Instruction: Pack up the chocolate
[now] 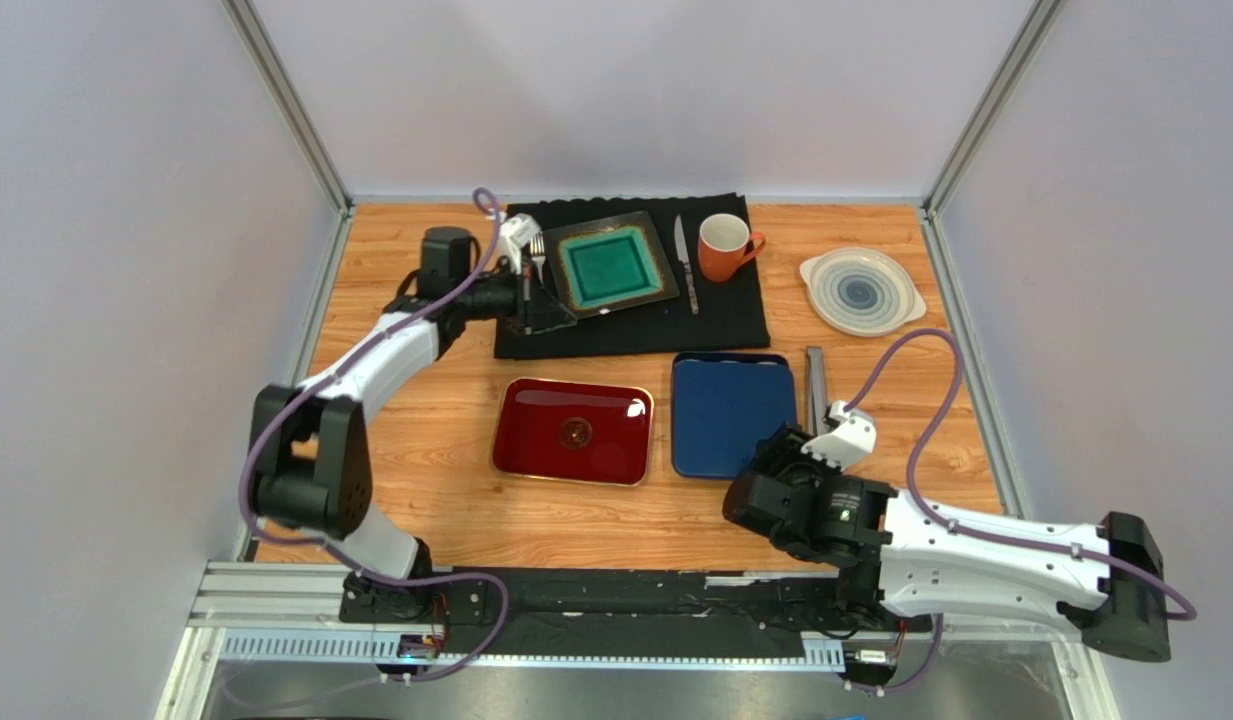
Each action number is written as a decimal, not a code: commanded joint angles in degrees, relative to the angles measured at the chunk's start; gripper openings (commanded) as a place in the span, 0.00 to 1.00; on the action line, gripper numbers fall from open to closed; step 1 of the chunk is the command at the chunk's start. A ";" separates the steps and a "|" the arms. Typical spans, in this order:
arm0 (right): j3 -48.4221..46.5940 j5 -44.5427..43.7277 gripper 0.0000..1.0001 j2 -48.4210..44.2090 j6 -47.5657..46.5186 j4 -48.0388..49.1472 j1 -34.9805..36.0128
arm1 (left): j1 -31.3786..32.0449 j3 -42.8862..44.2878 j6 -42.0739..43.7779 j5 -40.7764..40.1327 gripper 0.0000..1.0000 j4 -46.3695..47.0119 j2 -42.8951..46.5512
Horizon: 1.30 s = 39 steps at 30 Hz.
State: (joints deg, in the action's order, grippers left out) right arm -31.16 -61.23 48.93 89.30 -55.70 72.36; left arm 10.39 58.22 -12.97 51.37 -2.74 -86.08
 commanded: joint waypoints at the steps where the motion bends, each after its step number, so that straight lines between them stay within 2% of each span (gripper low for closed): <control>1: -6.28 -4.69 0.58 -6.02 -0.43 -7.13 -3.79 | 5.77 10.41 3.13 -5.48 0.01 3.96 -10.66; 6: -3.22 2.93 0.59 -12.71 -15.28 1.11 -4.59 | 10.07 27.34 2.43 -9.36 0.02 5.91 -25.58; 10: -0.31 11.29 0.45 -10.10 -13.63 4.19 -4.51 | 13.42 35.99 2.51 -11.29 0.01 6.69 -33.70; 12: 0.74 15.59 0.44 -8.07 -11.62 5.42 -4.24 | 15.35 38.88 2.86 -11.47 0.01 7.05 -37.03; 14: 1.71 17.02 0.43 -4.73 -11.08 7.62 -3.28 | 16.67 39.78 3.65 -11.74 0.01 7.14 -38.54; 18: 1.63 18.86 0.43 0.20 -10.99 10.78 -1.43 | 20.54 38.12 11.36 -12.26 0.01 5.65 -39.07; 23: 5.31 19.31 0.43 3.28 -7.13 14.83 -1.52 | 22.30 37.67 14.19 -11.91 0.01 5.82 -40.47; 29: 5.76 17.55 0.43 4.25 -5.28 14.57 -1.43 | 24.93 39.08 14.38 -13.23 0.01 7.93 -44.08; 36: 7.69 17.55 0.43 5.21 -3.43 16.41 -1.69 | 27.84 38.02 16.13 -19.73 0.01 11.18 -46.36; 39: 7.69 17.55 0.44 6.09 -4.22 16.94 -2.48 | 28.19 38.81 16.66 -18.86 0.01 10.74 -47.50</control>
State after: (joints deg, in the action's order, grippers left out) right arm -23.88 -41.54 54.11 83.37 -41.23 70.54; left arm 37.45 95.64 0.91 33.32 4.32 -132.79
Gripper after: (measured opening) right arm 0.437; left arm 0.015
